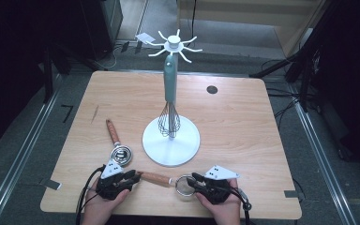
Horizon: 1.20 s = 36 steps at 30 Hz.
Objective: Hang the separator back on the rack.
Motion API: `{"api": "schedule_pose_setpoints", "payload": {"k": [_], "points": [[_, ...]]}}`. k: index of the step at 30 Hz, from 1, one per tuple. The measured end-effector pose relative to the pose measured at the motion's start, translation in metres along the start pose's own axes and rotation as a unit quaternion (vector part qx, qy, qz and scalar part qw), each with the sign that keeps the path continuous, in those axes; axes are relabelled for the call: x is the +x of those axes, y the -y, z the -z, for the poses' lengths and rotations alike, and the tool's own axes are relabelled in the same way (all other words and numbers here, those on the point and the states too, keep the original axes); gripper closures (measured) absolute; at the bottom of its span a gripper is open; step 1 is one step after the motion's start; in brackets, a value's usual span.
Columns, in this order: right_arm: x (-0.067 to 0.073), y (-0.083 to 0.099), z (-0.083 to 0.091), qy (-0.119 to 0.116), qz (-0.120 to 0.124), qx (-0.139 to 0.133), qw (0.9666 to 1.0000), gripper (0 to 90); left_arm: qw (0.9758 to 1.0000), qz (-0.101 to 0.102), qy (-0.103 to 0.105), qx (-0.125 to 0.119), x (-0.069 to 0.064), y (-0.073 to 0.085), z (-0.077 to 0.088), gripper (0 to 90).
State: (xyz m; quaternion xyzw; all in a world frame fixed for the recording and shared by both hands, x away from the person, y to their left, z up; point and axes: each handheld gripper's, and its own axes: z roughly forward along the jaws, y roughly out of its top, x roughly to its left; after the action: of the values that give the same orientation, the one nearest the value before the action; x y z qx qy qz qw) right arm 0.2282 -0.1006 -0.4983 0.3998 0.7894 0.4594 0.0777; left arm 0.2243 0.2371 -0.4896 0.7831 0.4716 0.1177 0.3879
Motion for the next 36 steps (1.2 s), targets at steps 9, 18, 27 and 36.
{"api": "schedule_pose_setpoints", "payload": {"k": [9,18,27,36], "points": [[0.008,0.005,0.004,-0.015,0.002,0.003,0.9999,66.0,1.0000,-0.001,-0.006,-0.001,-0.001,-0.001,-0.002,70.5],[0.006,0.000,0.006,-0.024,0.003,-0.010,0.9997,57.1,0.9995,-0.004,0.014,-0.027,0.009,0.000,0.009,61.2],[0.004,-0.015,0.010,-0.031,0.032,-0.014,0.9989,55.7,0.9946,0.008,-0.001,-0.104,0.036,0.004,0.041,44.6],[-0.001,-0.040,0.009,-0.053,0.072,0.031,0.9955,54.2,0.9887,0.036,-0.067,-0.129,0.074,0.009,0.063,3.9]]}}
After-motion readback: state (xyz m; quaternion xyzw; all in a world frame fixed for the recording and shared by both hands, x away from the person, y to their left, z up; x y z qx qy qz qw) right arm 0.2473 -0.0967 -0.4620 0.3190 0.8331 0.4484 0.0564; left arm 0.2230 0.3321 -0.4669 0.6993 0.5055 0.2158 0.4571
